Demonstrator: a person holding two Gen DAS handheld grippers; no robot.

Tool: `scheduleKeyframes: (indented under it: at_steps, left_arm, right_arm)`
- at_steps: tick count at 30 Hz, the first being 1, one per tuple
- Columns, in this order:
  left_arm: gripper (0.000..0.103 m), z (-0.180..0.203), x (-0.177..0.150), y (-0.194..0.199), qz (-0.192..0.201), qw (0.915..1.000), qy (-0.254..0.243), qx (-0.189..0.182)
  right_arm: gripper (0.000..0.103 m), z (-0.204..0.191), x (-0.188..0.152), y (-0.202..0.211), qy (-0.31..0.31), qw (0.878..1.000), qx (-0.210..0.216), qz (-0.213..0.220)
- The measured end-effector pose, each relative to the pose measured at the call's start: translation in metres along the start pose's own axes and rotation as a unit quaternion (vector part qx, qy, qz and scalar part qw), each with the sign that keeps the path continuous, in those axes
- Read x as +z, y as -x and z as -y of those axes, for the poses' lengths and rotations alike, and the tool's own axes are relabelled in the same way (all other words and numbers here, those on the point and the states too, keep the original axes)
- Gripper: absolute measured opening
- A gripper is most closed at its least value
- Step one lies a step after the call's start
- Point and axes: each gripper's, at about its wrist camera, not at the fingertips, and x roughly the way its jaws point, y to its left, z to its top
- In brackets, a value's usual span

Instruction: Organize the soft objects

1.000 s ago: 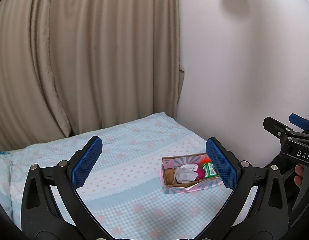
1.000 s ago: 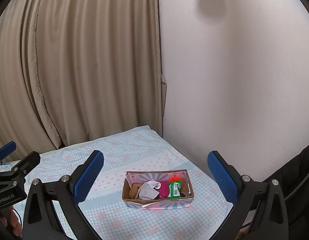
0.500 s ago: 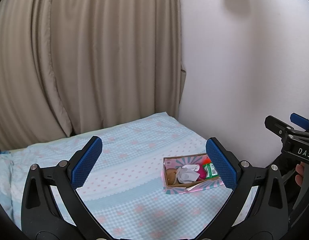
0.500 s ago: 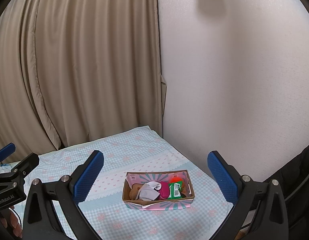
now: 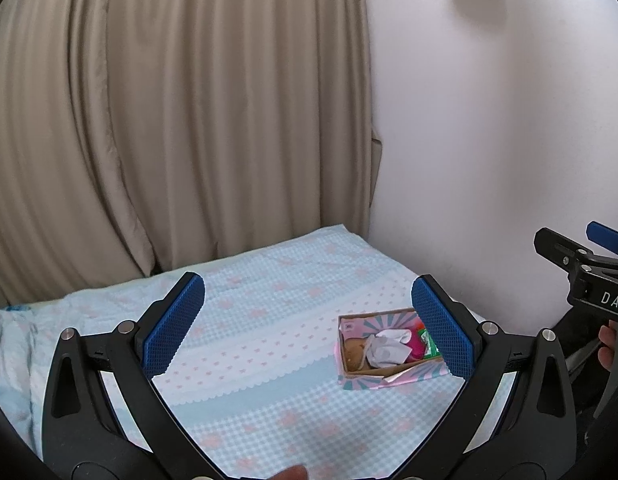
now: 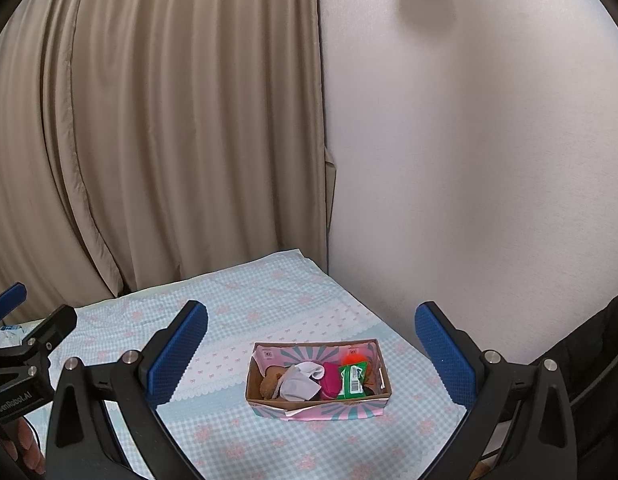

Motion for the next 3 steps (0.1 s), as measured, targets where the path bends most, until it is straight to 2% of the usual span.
scheduleKeyframes:
  at_steps: [3]
  left_arm:
    - [0.103, -0.0013, -0.0021, -0.0061, -0.009, 1.0000, -0.001, 0.000]
  right_arm:
    - [0.103, -0.0020, -0.0005, -0.0055, -0.002, 1.000, 0.001, -0.007]
